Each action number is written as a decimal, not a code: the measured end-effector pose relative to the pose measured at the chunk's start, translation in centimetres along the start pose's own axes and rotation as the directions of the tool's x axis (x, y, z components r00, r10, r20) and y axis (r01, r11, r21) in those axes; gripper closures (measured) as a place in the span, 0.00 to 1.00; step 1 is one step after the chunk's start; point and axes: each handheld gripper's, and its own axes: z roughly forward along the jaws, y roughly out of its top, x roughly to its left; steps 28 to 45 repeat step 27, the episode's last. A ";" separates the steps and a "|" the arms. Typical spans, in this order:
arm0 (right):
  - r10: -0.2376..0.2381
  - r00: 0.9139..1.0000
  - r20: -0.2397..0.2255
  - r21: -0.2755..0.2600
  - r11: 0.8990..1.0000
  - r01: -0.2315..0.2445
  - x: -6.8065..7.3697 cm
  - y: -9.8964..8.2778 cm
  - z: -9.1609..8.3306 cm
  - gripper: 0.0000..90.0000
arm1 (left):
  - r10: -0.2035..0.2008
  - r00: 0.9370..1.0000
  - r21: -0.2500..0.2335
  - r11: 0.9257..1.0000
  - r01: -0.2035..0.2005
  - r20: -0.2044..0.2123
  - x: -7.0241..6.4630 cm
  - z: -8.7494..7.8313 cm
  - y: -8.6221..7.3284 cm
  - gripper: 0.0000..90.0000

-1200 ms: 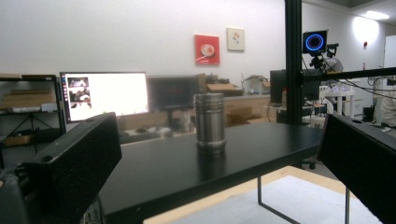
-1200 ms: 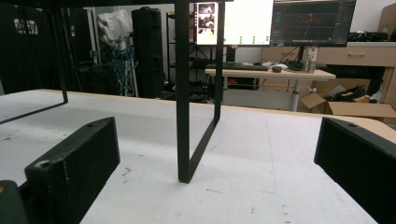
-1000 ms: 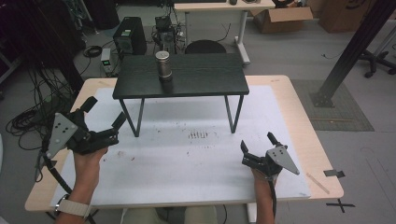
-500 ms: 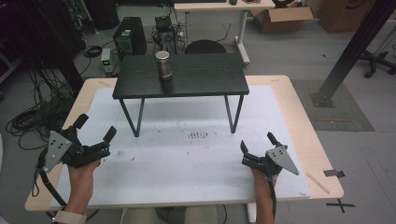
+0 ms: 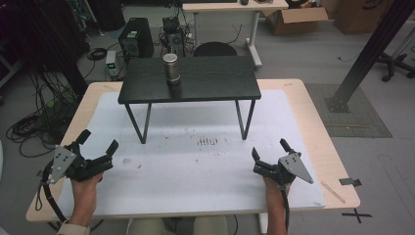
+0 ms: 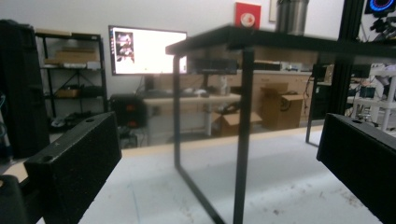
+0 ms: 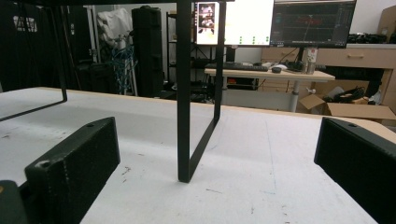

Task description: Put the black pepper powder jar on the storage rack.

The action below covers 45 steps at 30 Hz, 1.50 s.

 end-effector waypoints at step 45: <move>-0.008 1.000 0.001 0.001 1.000 0.008 0.1 0.0 0.0 0.00 | 0.003 0.999 0.080 0.997 0.000 -0.046 0.5 -0.4 -4.0 0.00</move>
